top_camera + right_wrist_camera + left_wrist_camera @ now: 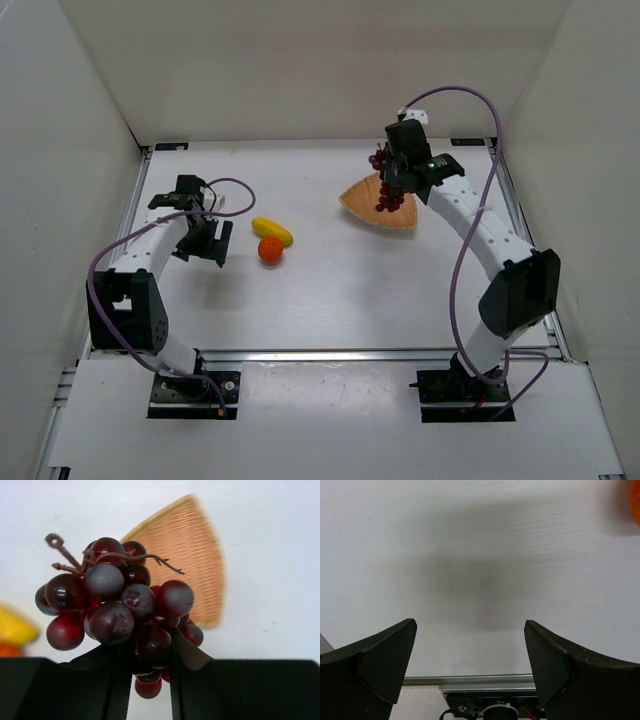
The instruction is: Place and organize the fake fruits in the fruit bowl
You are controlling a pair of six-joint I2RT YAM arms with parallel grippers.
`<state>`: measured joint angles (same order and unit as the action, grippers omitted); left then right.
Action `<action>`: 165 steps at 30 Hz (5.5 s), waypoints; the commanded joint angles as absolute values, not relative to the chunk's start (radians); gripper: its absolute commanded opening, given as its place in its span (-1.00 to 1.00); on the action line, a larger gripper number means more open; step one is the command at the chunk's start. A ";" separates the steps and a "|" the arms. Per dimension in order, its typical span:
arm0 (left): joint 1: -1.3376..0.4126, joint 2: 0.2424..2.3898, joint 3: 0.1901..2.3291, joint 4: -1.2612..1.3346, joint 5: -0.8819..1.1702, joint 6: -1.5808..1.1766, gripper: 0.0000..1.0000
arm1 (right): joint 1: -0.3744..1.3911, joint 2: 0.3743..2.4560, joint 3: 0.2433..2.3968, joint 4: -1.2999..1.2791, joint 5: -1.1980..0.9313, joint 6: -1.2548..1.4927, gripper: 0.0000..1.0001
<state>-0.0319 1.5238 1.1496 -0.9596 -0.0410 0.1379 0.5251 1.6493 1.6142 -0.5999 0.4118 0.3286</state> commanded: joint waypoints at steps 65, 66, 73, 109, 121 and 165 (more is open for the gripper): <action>-0.793 2.239 2.178 -0.775 -0.219 0.265 -0.79 | 0.305 1.063 1.049 -0.721 0.650 0.600 1.00; -0.793 2.271 2.262 -0.775 -0.228 0.265 -0.75 | 0.305 1.054 1.049 -0.730 0.650 0.600 1.00; -0.813 2.365 2.361 -0.692 -0.229 0.356 -0.15 | 0.296 0.997 1.049 -0.759 0.719 0.560 1.00; -0.506 2.063 1.592 -0.856 -0.199 1.053 1.00 | 0.296 1.006 0.999 -0.792 0.643 0.600 1.00; -0.488 2.073 1.671 -0.885 -0.212 0.894 -0.79 | 0.296 1.006 0.999 -0.792 0.643 0.609 1.00; -0.847 2.347 2.290 -0.678 -0.229 0.776 1.00 | 0.296 0.882 0.879 -0.842 0.773 0.655 1.00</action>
